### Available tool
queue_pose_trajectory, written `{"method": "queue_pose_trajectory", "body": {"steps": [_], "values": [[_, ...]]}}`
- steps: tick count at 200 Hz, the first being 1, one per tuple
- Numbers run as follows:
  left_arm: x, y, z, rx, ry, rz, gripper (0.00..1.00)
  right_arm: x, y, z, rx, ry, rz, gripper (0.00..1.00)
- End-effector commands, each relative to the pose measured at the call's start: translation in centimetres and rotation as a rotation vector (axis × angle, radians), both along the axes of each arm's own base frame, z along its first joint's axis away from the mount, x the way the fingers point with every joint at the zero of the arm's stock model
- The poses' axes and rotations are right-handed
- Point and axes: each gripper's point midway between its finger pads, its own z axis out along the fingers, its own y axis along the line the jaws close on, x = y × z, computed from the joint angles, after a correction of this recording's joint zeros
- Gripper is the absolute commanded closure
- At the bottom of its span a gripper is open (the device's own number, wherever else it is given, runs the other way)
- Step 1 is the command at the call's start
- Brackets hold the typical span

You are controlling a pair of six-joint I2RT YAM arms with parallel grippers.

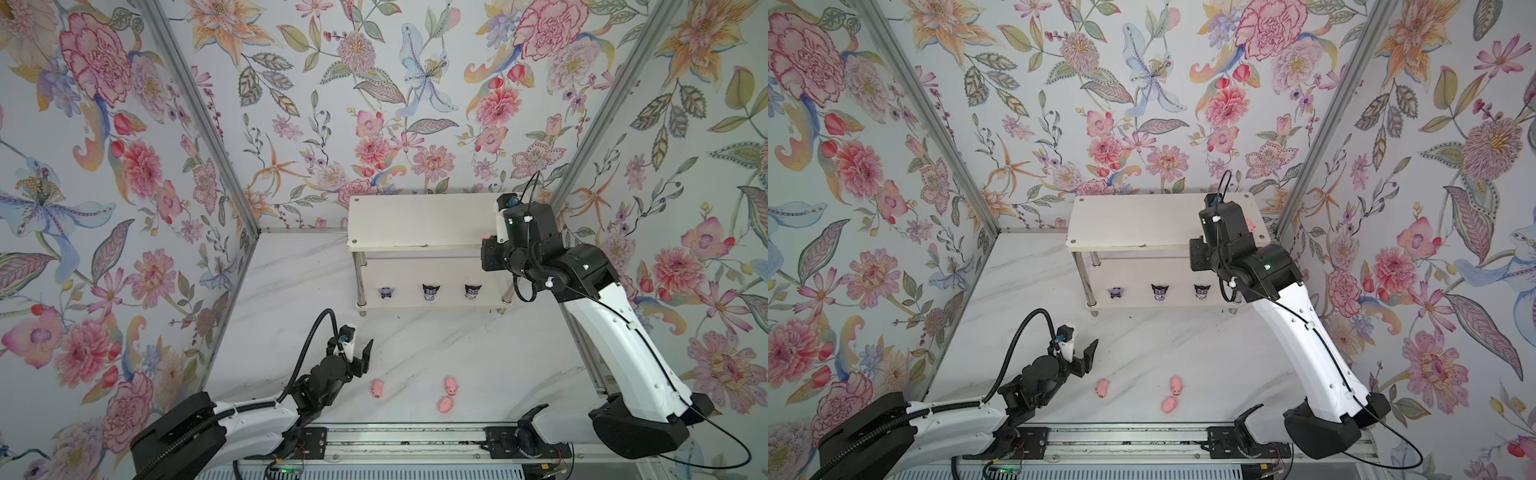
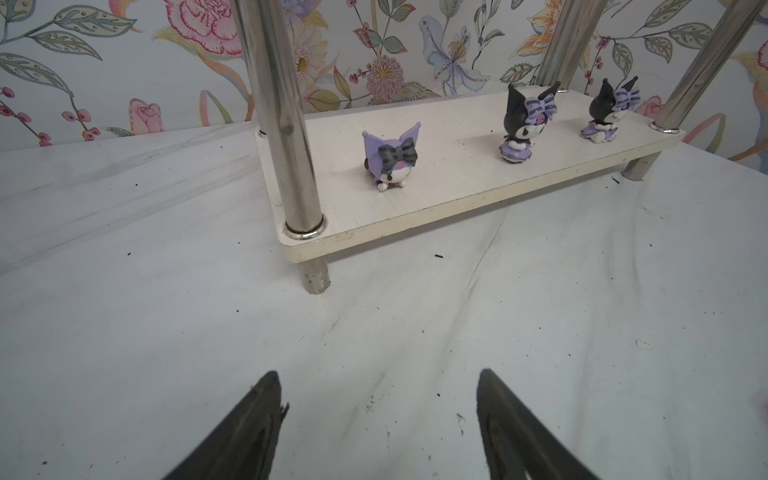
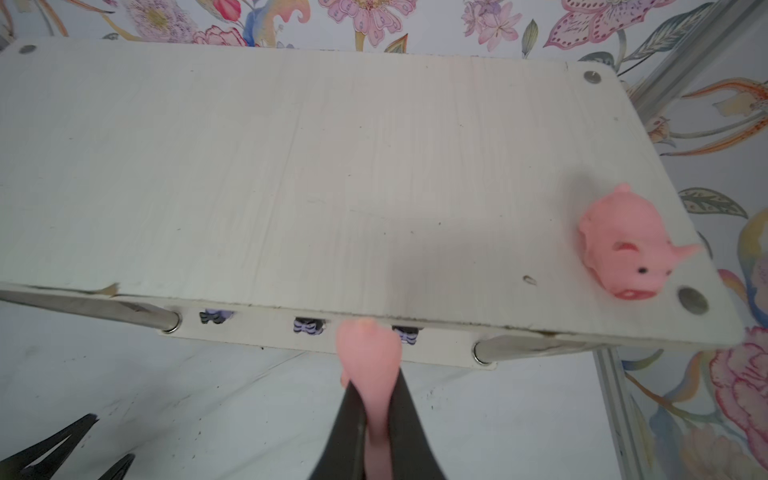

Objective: Place and organize the plastic toys onto the shelf
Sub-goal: 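Lift the held pig and carry it up over the top shelf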

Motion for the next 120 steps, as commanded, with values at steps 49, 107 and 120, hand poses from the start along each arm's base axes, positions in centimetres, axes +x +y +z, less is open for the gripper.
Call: {"method": "queue_pose_trajectory", "body": {"steps": [49, 107, 120], "values": [[0.3, -0.9, 0.1, -0.021, 0.008, -0.02, 0.25, 3.0, -0.6, 0.7, 0.014, 0.027, 0.037, 0.9], [0.4, -1.2, -0.5, -0.008, 0.021, -0.028, 0.25, 4.6, -0.9, -0.9, 0.018, 0.072, 0.03, 0.89], [0.5, -1.4, -0.6, -0.006, 0.027, -0.032, 0.25, 4.9, -0.9, -1.3, 0.009, 0.082, 0.028, 0.89]]}}
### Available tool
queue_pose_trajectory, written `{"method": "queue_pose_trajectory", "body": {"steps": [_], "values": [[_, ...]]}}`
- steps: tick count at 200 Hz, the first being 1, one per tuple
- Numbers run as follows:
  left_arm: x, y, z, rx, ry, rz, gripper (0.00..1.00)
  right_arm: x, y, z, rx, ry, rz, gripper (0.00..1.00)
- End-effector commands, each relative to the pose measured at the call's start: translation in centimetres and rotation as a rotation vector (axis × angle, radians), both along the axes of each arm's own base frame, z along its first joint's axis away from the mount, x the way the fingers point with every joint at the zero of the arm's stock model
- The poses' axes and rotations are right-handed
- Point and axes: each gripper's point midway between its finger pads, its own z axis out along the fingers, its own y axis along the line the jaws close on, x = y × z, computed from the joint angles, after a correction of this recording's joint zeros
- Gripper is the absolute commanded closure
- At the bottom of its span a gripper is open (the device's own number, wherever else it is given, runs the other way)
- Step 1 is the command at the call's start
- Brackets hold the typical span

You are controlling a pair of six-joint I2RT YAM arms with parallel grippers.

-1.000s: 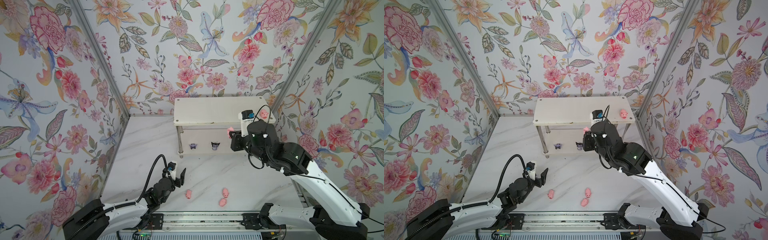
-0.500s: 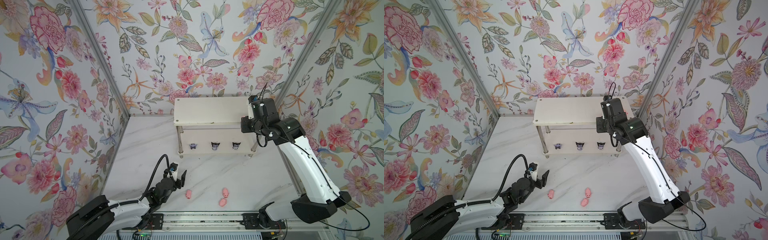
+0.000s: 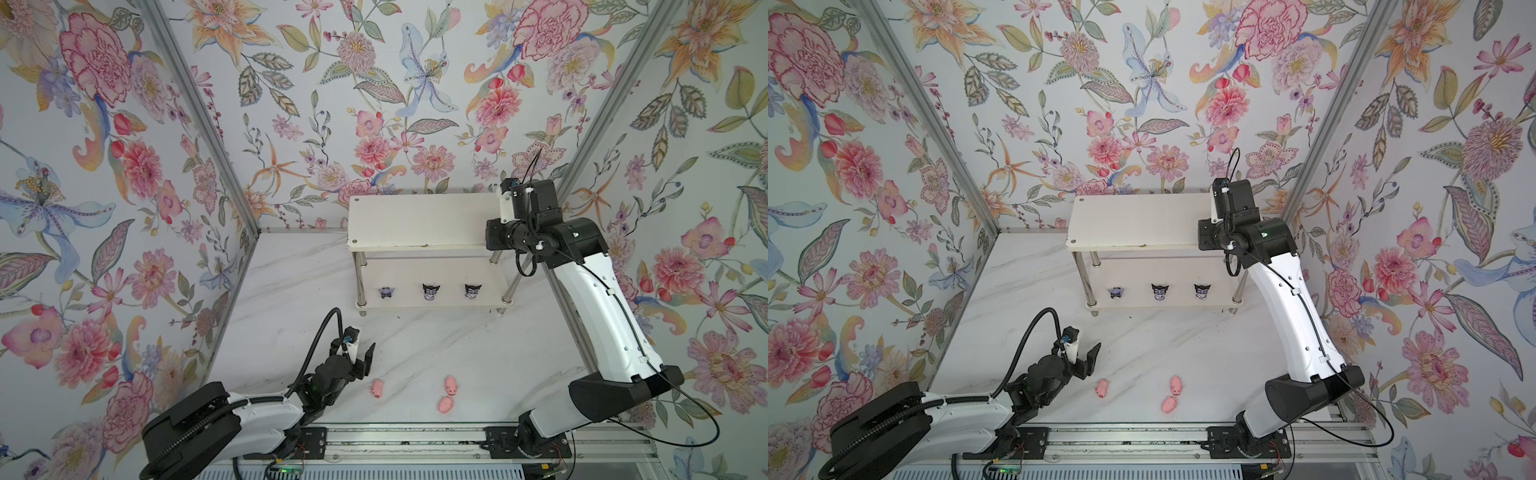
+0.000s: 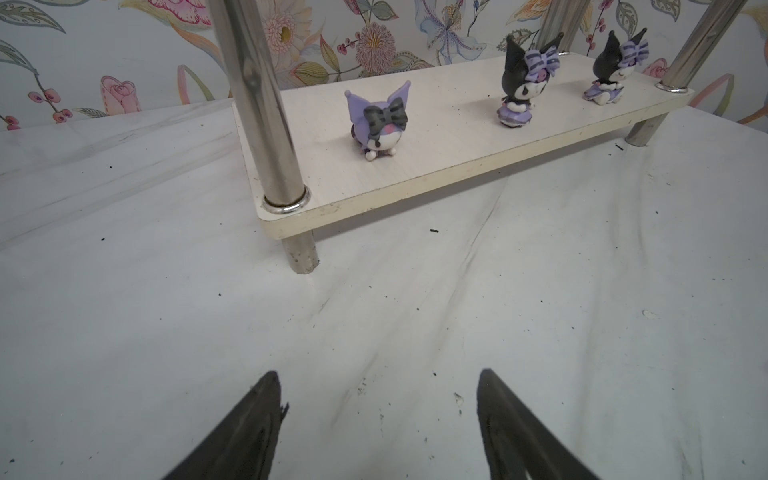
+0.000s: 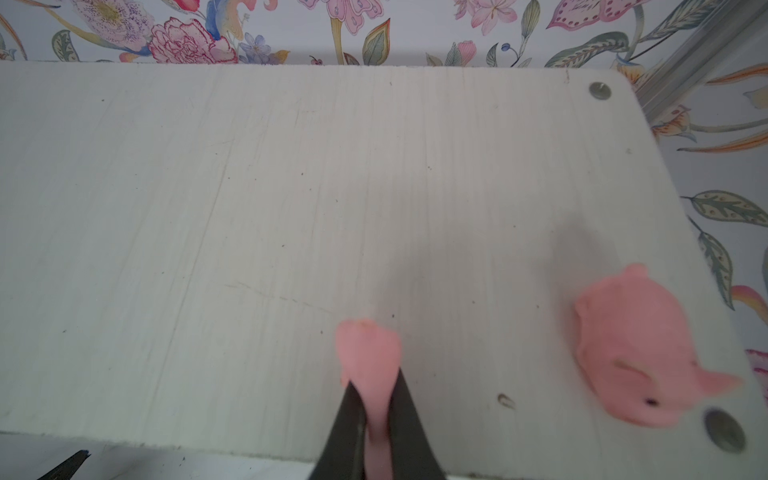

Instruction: Place and organize the plastic toys onto the shelf

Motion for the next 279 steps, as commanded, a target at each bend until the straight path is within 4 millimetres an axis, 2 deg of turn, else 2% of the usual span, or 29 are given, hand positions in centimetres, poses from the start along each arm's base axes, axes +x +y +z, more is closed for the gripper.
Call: {"method": "queue_pose_trajectory", "body": {"steps": [1, 35, 99, 127, 154, 177, 193, 252, 279], "values": [[0.5, -0.8, 1.0, -0.042, -0.01, -0.006, 0.25, 0.2, 0.3, -0.8, -0.013, 0.031, 0.024, 0.89], [0.6, -1.0, 0.8, -0.035, -0.004, -0.013, 0.25, 0.9, -0.1, -1.3, -0.044, 0.038, 0.0, 0.88], [0.6, -1.1, 0.7, -0.035, -0.002, -0.015, 0.24, 1.4, -1.7, -0.4, -0.067, 0.007, -0.049, 0.86], [0.6, -1.1, 0.7, -0.035, 0.0, -0.014, 0.24, 1.8, -1.7, -1.0, -0.071, 0.024, -0.046, 0.83], [0.6, -1.1, 0.6, -0.032, -0.001, -0.014, 0.24, 2.0, -1.3, -1.8, -0.059, 0.046, -0.034, 0.71], [0.6, -1.1, 0.7, -0.033, -0.003, -0.013, 0.24, 2.0, -1.2, -2.3, -0.057, 0.058, -0.033, 0.55], [0.6, -1.1, 0.6, -0.035, 0.0, -0.013, 0.24, 1.9, -1.2, -2.3, -0.056, 0.06, -0.033, 0.5], [0.7, -1.1, 0.5, -0.03, 0.002, -0.013, 0.23, 1.3, -1.4, -1.2, -0.034, 0.034, -0.041, 0.43], [0.7, -1.1, 0.6, -0.034, 0.0, -0.014, 0.23, -0.2, -1.8, 0.0, -0.008, 0.008, -0.046, 0.4]]}}
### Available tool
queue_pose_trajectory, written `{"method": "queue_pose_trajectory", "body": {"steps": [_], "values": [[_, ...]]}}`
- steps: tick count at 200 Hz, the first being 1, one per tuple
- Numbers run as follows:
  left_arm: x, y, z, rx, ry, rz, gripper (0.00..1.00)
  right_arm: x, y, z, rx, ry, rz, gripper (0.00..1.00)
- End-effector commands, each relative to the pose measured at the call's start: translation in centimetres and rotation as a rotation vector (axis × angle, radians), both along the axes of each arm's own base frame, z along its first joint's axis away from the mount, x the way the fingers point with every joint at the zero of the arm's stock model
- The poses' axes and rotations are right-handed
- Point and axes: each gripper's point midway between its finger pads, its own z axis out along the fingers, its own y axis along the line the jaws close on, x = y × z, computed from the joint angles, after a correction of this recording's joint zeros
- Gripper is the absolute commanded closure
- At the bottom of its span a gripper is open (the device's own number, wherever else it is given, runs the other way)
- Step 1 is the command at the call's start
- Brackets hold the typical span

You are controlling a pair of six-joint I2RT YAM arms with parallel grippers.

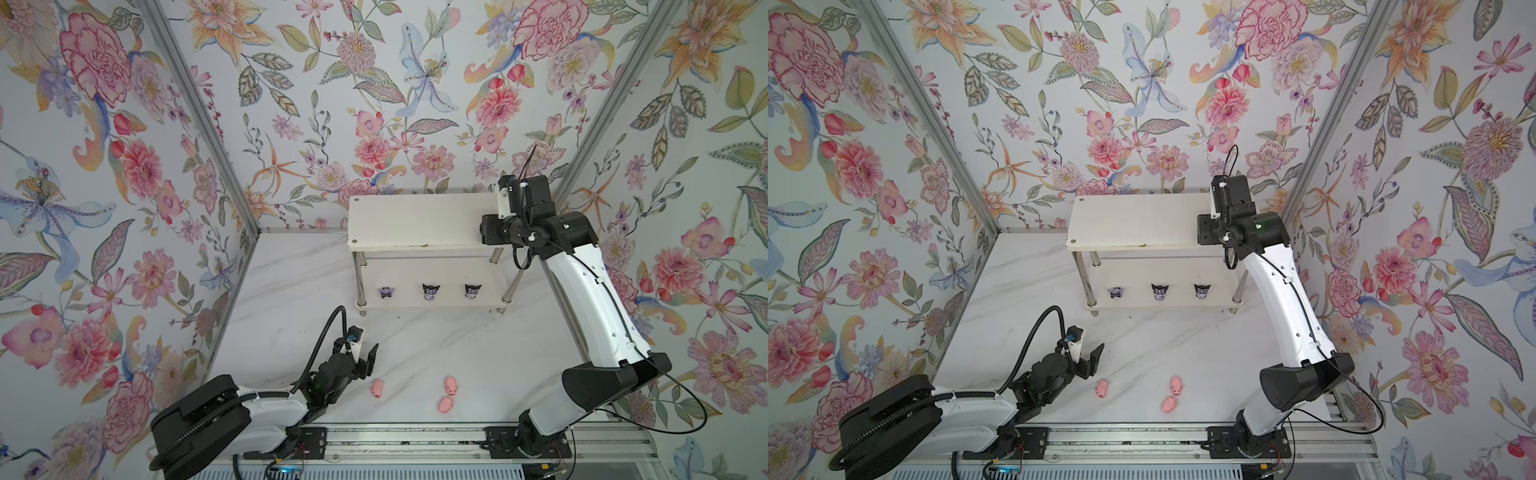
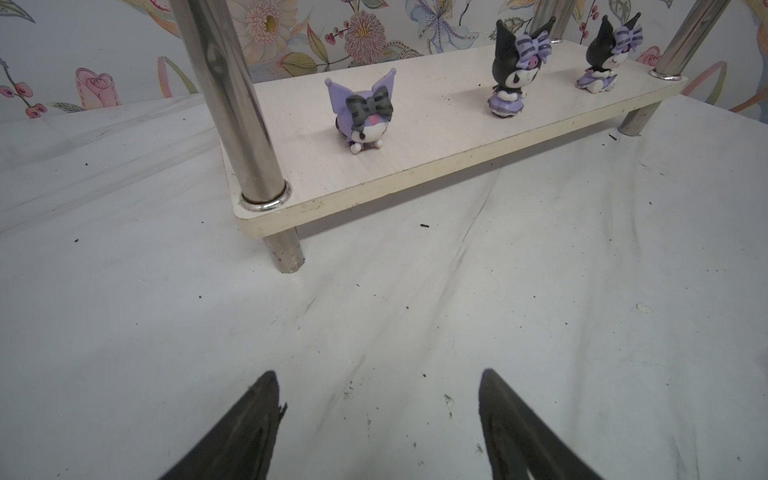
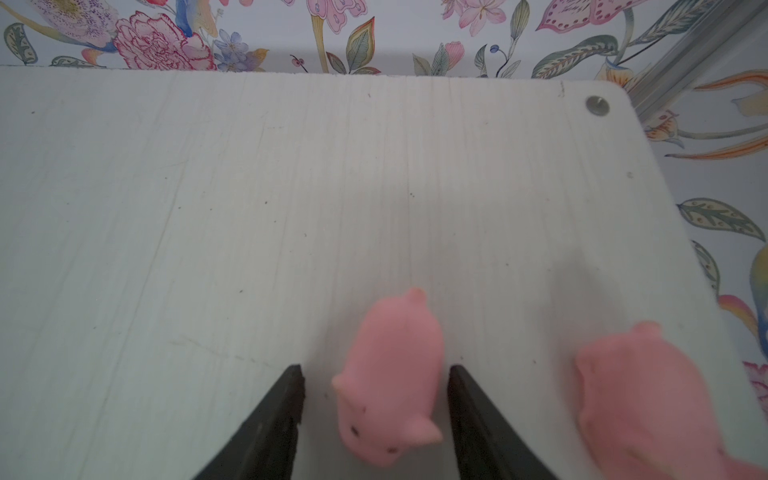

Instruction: Place and organize the plastic toys onto the shelf

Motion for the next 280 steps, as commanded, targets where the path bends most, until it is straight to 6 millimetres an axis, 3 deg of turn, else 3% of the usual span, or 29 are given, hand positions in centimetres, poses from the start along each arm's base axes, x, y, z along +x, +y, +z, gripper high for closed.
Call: {"method": "queue_pose_trajectory", "body": {"steps": [1, 32, 54, 128, 171, 204, 228, 257, 280], "values": [[0.5, -0.4, 1.1, -0.04, -0.017, 0.005, 0.24, -2.1, -0.8, 0.6, 0.018, 0.006, -0.013, 0.4], [0.6, -0.3, 1.0, -0.038, -0.015, 0.011, 0.23, -4.0, -1.0, 1.5, 0.054, -0.015, 0.002, 0.37], [0.6, -0.5, 0.7, -0.032, -0.007, 0.008, 0.23, -4.2, -0.7, 1.2, 0.066, -0.001, 0.018, 0.37], [0.6, -1.0, 0.5, -0.036, 0.006, -0.01, 0.22, -0.4, 0.2, -0.9, 0.039, 0.048, 0.013, 0.38], [0.6, -0.8, 0.7, -0.042, 0.0, -0.006, 0.22, 1.5, 1.4, -1.5, 0.055, 0.065, 0.041, 0.54], [0.5, -0.9, 0.7, -0.045, 0.003, -0.011, 0.22, 1.7, 1.5, -1.9, 0.042, 0.071, 0.051, 0.63], [0.6, -0.9, 0.4, -0.039, 0.008, -0.01, 0.22, 1.5, 1.2, -2.2, 0.028, 0.076, 0.049, 0.63], [0.6, -1.0, 0.2, -0.035, 0.015, -0.013, 0.22, 0.9, 0.9, -2.0, 0.034, 0.065, 0.038, 0.78], [0.6, -1.1, 0.2, -0.037, 0.018, -0.015, 0.22, 0.3, 0.2, -1.2, 0.039, 0.026, 0.009, 0.79]]}}
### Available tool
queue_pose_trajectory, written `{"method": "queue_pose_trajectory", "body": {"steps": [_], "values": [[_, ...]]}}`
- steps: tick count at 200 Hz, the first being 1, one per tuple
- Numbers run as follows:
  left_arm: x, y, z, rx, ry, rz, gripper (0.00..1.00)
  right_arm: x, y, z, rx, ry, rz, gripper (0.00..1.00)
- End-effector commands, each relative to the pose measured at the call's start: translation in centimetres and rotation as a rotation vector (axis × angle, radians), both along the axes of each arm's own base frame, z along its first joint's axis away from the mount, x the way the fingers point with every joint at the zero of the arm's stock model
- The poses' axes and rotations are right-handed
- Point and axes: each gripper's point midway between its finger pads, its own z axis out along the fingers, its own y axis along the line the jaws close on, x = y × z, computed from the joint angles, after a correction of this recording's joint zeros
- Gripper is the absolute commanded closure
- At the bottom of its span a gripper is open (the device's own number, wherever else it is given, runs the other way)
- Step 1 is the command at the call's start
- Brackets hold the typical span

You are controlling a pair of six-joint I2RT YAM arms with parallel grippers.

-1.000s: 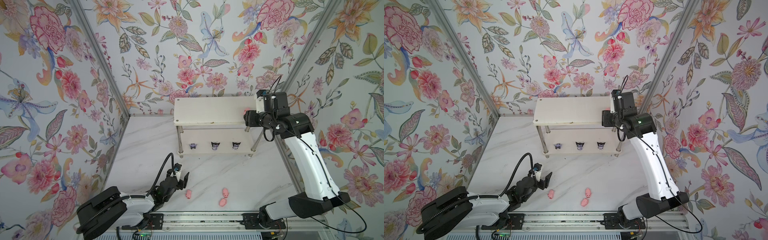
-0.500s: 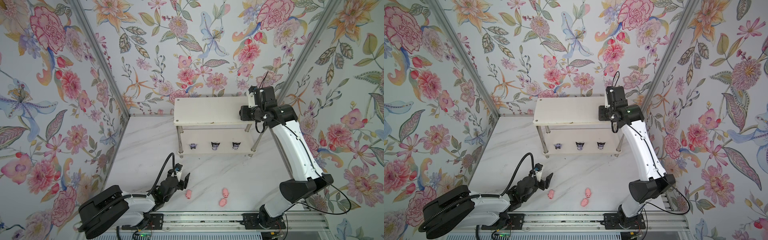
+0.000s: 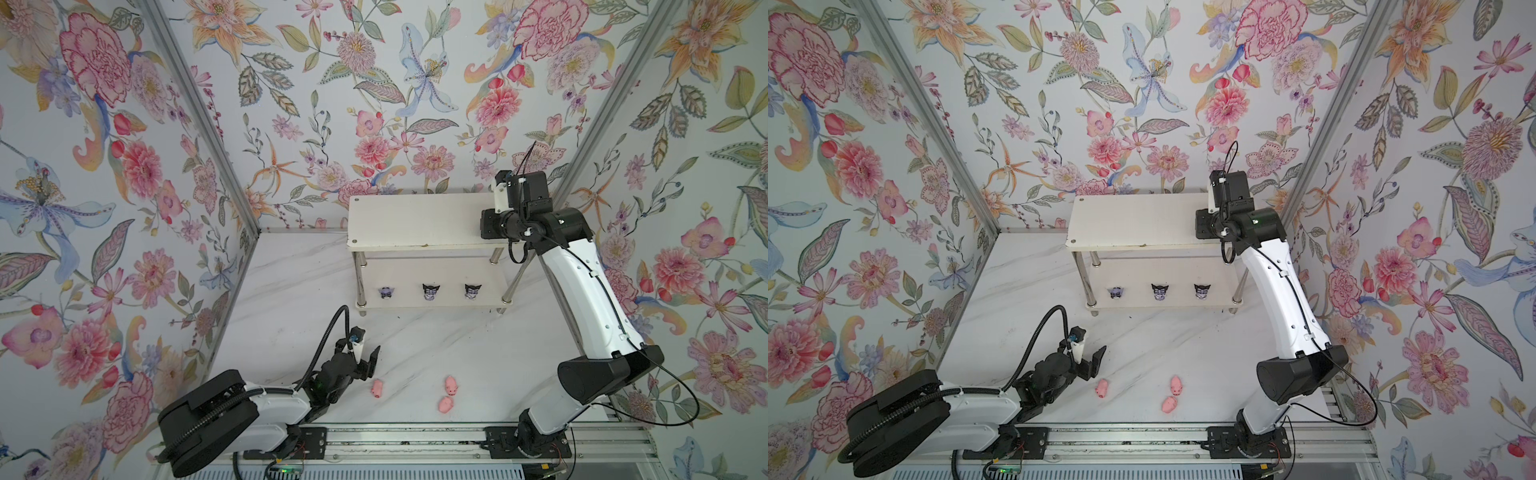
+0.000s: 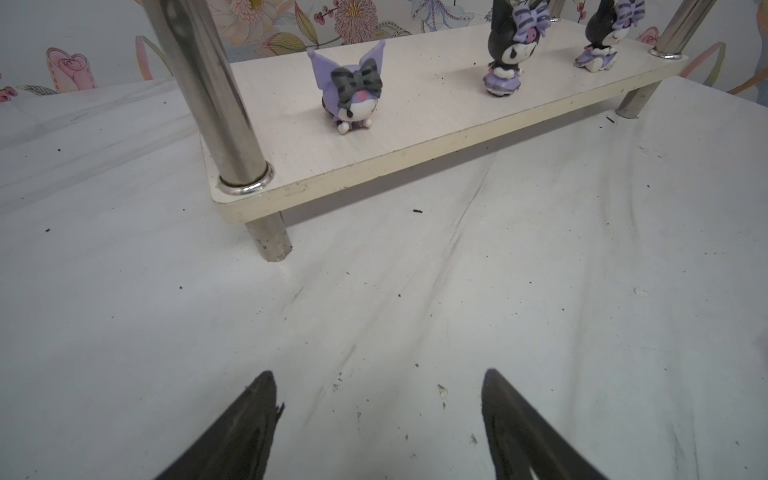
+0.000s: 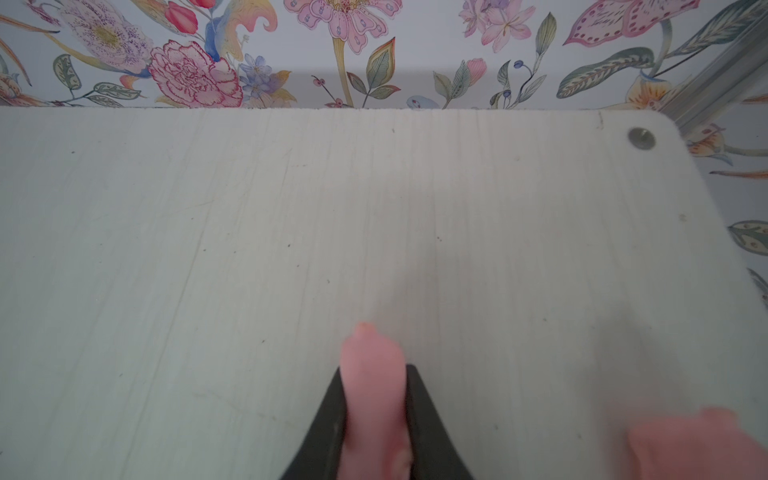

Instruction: Place and organize the plastic toys onto the shelf

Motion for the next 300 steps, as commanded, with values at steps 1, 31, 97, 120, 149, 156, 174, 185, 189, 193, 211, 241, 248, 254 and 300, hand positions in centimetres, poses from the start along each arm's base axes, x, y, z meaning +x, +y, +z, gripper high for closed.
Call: {"method": "queue_pose_trajectory", "body": {"steps": [1, 31, 97, 120, 149, 156, 174, 185, 189, 193, 211, 241, 248, 254, 300], "values": [[0.7, -0.7, 1.2, -0.05, -0.016, 0.002, 0.22, -1.6, -0.9, -1.3, -0.017, 0.05, -0.027, 0.79], [0.7, -0.7, 1.2, -0.051, -0.015, 0.004, 0.21, -2.2, -1.7, -0.8, -0.019, 0.03, -0.053, 0.78], [0.7, -0.5, 1.3, -0.053, -0.019, 0.006, 0.21, -2.3, -1.6, -2.2, -0.024, 0.064, -0.054, 0.59], [0.7, -0.6, 1.3, -0.054, -0.017, 0.005, 0.21, -2.5, -1.7, -1.6, -0.013, 0.049, -0.062, 0.46], [0.7, -0.6, 1.3, -0.056, -0.016, 0.002, 0.21, -3.4, -2.2, -0.5, 0.007, 0.023, -0.079, 0.4], [0.7, -0.6, 1.3, -0.057, -0.016, 0.002, 0.21, -3.8, -2.3, -0.3, 0.013, 0.018, -0.084, 0.4], [0.7, -0.6, 1.4, -0.057, -0.018, 0.004, 0.21, -5.1, -2.6, 0.2, 0.035, 0.004, -0.092, 0.39], [0.7, -0.5, 1.5, -0.053, -0.023, 0.008, 0.2, -6.2, -2.8, 0.5, 0.046, -0.005, -0.096, 0.39], [0.7, -0.4, 1.5, -0.051, -0.024, 0.01, 0.21, -6.6, -2.9, 0.6, 0.049, -0.01, -0.096, 0.39], [0.8, -0.3, 1.5, -0.048, -0.026, 0.014, 0.2, -7.1, -2.9, 0.7, 0.054, -0.014, -0.097, 0.39], [0.8, 0.2, 1.8, -0.038, -0.042, 0.031, 0.2, -9.6, -3.0, 1.0, 0.071, -0.035, -0.095, 0.39], [0.8, 1.5, 2.4, -0.026, -0.074, 0.069, 0.25, -14.6, -1.8, -0.8, 0.1, -0.036, -0.055, 0.4], [0.8, 1.8, 2.4, -0.022, -0.068, 0.077, 0.26, -15.8, -1.1, -1.9, 0.104, -0.018, -0.033, 0.4], [0.7, 1.8, 2.6, -0.028, -0.064, 0.078, 0.28, -16.7, -0.3, -3.4, 0.106, 0.009, -0.006, 0.41], [-0.5, 4.1, 4.1, -0.129, -0.039, 0.143, 0.35, -24.7, 12.1, -17.5, 0.1, 0.211, 0.386, 0.45]]}}
